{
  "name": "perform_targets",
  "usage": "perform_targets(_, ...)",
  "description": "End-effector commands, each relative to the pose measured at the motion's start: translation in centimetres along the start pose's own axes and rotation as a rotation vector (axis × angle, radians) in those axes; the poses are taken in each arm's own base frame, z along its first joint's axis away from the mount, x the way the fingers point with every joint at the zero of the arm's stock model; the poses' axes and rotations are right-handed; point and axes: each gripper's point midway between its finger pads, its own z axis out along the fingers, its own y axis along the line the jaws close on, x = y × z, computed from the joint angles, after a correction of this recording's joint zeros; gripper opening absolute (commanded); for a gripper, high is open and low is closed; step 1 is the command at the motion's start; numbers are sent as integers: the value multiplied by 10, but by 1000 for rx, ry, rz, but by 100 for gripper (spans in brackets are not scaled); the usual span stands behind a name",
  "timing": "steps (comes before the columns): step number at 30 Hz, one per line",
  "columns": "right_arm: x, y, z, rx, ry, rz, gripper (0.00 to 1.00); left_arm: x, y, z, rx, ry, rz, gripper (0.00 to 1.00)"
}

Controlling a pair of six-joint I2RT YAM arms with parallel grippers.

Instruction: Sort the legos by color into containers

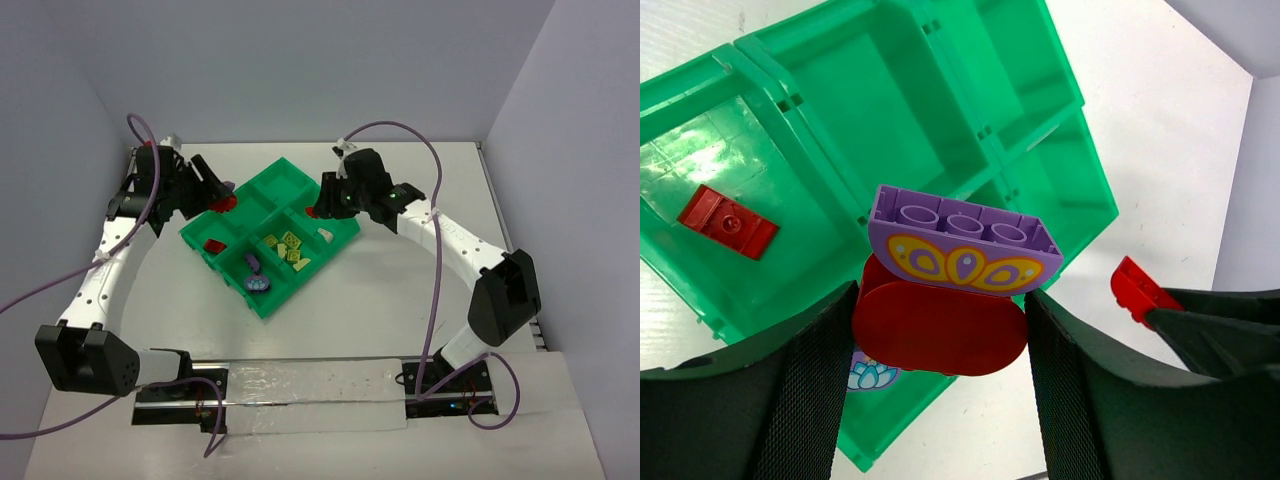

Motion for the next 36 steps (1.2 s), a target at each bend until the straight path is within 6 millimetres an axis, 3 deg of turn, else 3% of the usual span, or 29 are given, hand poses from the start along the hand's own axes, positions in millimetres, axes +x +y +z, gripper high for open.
perform_targets(1,-42,26,-12,-66,-98,-14,0,-22,-21,-20,57,-35,24,44)
perform_targets(8,-61,46,-9,-142,-92,-79,0,-32,-32,-25,68,-37,8,44)
perform_targets(16,-68,59,14,-191,-102,-227,0,-44,-32,-11,43,-34,-4,44)
perform_targets(24,-49,101,27,-249,-145,-454,0,-44,-29,-8,17,-24,-68,44)
perform_targets(29,-35,113,47,-279,-149,-432,0,-42,-16,-3,-30,-24,-72,44)
perform_targets(36,-19,119,61,-276,-83,-362,0,-46,-3,-23,-106,-34,-79,43)
